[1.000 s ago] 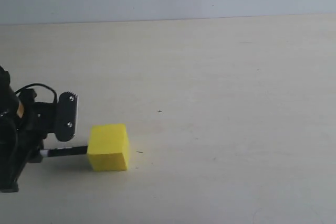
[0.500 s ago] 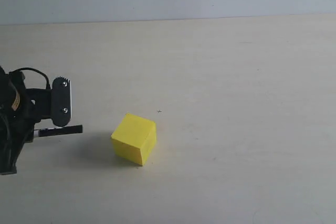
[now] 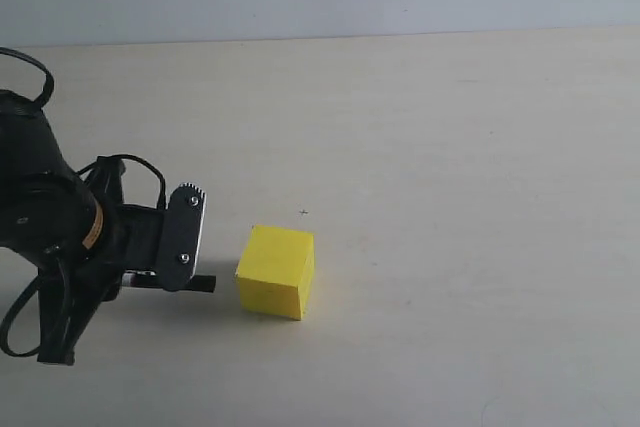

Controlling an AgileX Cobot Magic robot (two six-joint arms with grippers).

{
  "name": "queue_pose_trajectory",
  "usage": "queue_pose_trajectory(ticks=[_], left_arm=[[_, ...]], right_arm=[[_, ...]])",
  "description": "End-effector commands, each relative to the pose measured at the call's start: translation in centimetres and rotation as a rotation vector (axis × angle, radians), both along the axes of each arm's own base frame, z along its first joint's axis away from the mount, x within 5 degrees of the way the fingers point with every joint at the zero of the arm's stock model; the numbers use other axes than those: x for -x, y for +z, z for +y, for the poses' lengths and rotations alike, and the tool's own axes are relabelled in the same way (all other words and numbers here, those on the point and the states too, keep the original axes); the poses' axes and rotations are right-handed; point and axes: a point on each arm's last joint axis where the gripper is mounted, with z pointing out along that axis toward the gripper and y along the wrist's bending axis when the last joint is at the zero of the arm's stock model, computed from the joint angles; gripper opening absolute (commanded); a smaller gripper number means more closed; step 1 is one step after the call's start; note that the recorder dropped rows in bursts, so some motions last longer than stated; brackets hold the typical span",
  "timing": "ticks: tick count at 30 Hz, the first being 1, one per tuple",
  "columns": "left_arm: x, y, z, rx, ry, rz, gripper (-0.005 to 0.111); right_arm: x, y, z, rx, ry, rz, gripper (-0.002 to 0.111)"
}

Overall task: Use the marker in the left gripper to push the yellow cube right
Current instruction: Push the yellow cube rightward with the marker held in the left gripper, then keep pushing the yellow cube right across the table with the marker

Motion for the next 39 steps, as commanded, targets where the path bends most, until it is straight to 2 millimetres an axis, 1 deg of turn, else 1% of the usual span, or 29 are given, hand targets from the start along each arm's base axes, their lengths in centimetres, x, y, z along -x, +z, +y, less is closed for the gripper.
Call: queue_pose_trajectory(ticks=[1,5,7,9,11,12,13,15,17,21,32,39], left_arm=[[-0.3,0.5,0.7,-0.058,0.037,-0.043,0.000],[-0.4,0.6,0.5,-0.037,0.033,-0.059,0.000],[-0.5,0.5,-0.1,0.023,0.029,-0.070,0.000],[-0.4,0.5,-1.4,0.134,0.030,-0.080,0.000],[-0.3,0.6,-3.0,0.208,0.024,-0.081,0.000],[-0.3,0.6,-3.5,0.211,0.019,-0.077,0.000],[-0.3,0.7,-3.7,0.185,0.021,-0.067,0.000],[-0.5,1.0,-3.4,0.119,0.044,-0.049,0.000],[-0.6,1.2,-2.6,0.064,0.083,-0.029,0.000],[-0.6,1.2,-1.7,0.005,0.121,-0.001,0.000],[-0.6,1.2,-1.7,0.015,0.125,0.002,0.000],[-0.7,1.2,-2.0,0.052,0.121,-0.009,0.000]], right_arm=[[0.0,-0.2,0.0,0.003,-0.003,-0.001,0.000],[0.0,-0.1,0.0,0.003,-0.004,-0.003,0.000],[0.0,-0.1,0.0,0.003,-0.004,-0.003,0.000],[0.0,-0.1,0.0,0.003,-0.004,-0.003,0.000],[0.0,-0.1,0.0,0.001,-0.003,-0.004,0.000],[0.0,-0.1,0.0,0.001,-0.003,-0.004,0.000],[0.0,-0.1,0.0,0.001,-0.003,-0.004,0.000],[0.0,-0.1,0.0,0.001,-0.003,-0.004,0.000],[0.0,-0.1,0.0,0.001,-0.003,-0.004,0.000],[0.0,-0.1,0.0,0.001,-0.003,-0.004,0.000],[0.0,-0.1,0.0,0.001,-0.003,-0.004,0.000],[0.0,-0.1,0.0,0.001,-0.003,-0.004,0.000]])
